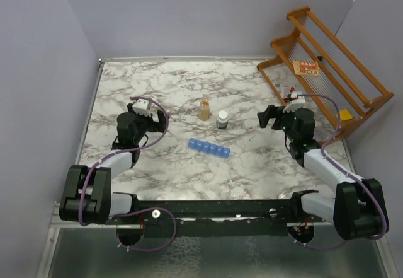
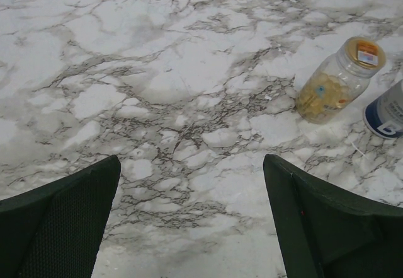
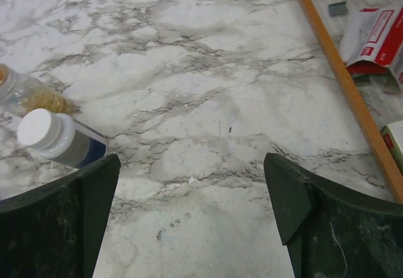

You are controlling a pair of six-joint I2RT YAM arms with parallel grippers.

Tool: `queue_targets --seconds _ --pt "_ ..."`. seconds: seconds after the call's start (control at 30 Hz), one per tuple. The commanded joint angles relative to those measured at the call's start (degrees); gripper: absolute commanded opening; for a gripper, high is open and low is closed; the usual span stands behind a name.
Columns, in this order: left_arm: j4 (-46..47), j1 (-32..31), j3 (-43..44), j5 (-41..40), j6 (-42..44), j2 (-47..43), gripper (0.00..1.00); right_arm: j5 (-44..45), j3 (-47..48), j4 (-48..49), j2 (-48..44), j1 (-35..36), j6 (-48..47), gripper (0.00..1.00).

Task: Sort the pills into containers
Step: Pick up the pill container at the center of the board.

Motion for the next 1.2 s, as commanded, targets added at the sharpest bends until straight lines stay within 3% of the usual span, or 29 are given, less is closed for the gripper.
queue_targets --seconds 0.0,0.17,0.27,0.37,0.47,0.57,0.83,1.17 --pt "0.0 -2.7 0.9 2.6 -4.1 -2.8 0.99 -9.3 2.0 -2.4 -2.6 1.0 0.0 1.00" --pt "-5.4 -7.4 3.5 3.1 -6.5 -2.2 0.99 -15.1 2.4 -5.9 -6.4 3.3 -1.2 0.99" --pt "-6.8 -8.0 4.4 3.2 -8.9 -2.0 0.99 -22.1 3.1 -9.7 -7.6 4.3 -3.0 0.91" --pt "-7.2 -7.9 4.5 3.1 -11.0 -2.5 0.99 -28.6 3.0 -9.7 -7.3 7.3 -3.1 0.90" --pt "-8.2 -7.9 4.8 2.8 -13.0 -2.7 0.99 -28.6 4.4 -11.8 -5.3 11.8 -5.0 0.87" --pt "-9.2 -7.9 4.9 1.3 -14.8 -2.6 0.99 -28.6 5.0 -13.2 -3.3 14.7 -5.3 0.78" --pt "-9.2 -7.9 4.3 0.1 -16.4 -2.5 0.99 -17.9 4.7 -18.1 -3.8 28.0 -6.2 0.75" --pt "-9.2 -7.9 3.6 -0.2 -16.3 -5.0 0.99 -6.2 8.5 -18.1 5.3 32.1 -6.7 0.85"
